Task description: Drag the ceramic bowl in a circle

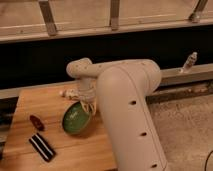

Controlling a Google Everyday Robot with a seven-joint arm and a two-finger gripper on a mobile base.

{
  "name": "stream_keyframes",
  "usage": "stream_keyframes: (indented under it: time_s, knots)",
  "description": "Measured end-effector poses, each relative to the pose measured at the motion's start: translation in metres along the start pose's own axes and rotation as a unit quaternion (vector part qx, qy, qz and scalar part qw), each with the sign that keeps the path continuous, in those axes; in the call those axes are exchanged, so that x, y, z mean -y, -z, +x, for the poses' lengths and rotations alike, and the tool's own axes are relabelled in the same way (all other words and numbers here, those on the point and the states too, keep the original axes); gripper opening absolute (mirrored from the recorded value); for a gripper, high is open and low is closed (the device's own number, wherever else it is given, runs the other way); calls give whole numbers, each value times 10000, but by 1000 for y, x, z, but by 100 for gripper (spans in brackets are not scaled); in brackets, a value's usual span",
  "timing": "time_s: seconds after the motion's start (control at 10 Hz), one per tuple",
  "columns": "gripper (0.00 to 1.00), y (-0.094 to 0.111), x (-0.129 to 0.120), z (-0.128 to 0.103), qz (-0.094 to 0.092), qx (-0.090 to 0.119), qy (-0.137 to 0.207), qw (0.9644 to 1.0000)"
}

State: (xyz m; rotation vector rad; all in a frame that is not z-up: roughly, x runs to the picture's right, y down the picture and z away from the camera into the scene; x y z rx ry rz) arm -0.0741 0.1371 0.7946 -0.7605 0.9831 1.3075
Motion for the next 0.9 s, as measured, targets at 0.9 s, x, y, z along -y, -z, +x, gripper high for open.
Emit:
stream_keyframes:
  time_s: [0.9]
  knots:
    - [80,44,69,21,-202,785,-1192,9896]
